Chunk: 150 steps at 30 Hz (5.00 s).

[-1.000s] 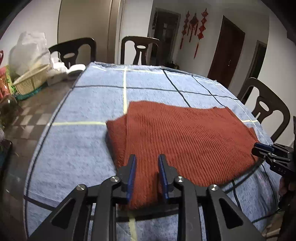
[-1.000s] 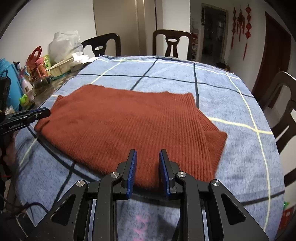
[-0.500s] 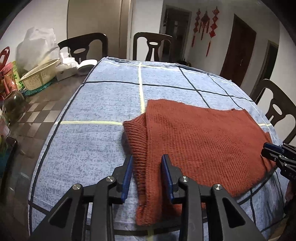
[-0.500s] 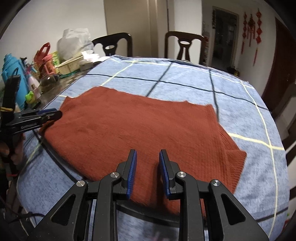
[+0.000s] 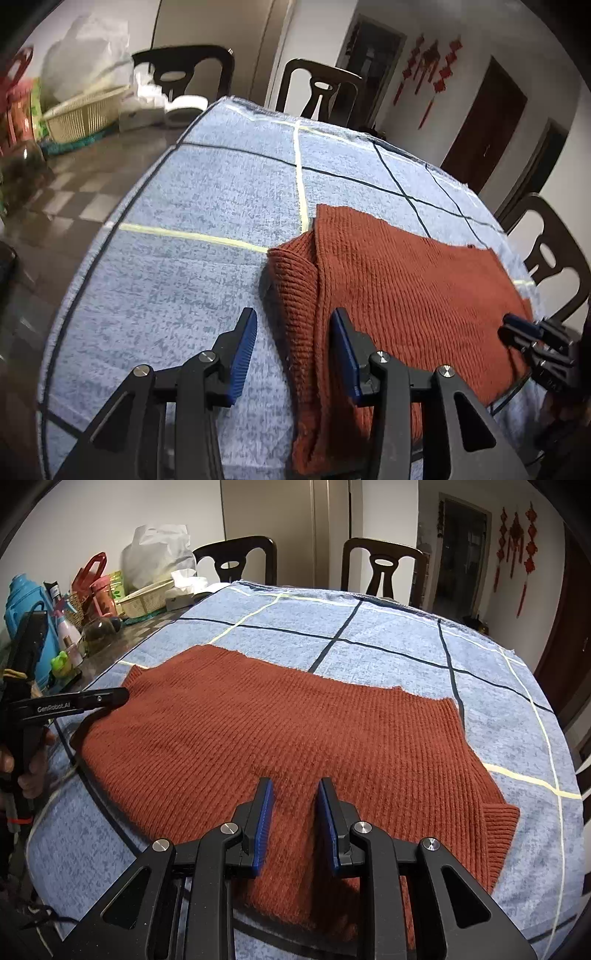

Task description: Fold small clothes

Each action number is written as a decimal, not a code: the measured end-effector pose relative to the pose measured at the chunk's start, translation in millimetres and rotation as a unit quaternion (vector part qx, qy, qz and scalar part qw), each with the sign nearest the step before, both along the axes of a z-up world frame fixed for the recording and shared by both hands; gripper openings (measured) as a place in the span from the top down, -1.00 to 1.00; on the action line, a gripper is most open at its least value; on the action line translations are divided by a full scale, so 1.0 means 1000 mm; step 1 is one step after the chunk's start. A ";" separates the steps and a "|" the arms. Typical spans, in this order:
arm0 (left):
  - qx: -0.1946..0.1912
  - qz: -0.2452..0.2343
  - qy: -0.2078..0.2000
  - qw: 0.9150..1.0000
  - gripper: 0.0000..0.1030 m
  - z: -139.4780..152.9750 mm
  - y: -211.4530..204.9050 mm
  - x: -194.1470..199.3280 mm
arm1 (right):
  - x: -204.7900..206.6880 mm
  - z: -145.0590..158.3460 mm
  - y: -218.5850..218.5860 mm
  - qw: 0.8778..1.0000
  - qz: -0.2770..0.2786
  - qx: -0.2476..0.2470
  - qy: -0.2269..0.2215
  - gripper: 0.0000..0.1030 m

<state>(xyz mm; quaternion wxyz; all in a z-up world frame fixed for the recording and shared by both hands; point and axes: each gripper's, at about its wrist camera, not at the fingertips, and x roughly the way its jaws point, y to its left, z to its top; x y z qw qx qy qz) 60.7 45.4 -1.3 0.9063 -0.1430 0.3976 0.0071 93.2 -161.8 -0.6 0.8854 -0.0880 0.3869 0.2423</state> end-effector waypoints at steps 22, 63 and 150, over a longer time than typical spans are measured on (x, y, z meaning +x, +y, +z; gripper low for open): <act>-0.070 -0.055 -0.025 0.996 0.69 0.027 -0.030 -0.005 | -0.023 0.013 -0.062 0.998 -0.064 0.024 -0.009 0.50; -0.002 -0.153 -0.032 0.988 0.56 0.017 -0.109 0.005 | 0.032 -0.005 -0.049 0.968 -0.041 0.208 0.138 0.28; 0.032 -0.185 -0.027 0.982 0.34 0.010 -0.186 0.065 | 0.049 -0.007 -0.144 0.975 -0.164 0.140 0.043 0.71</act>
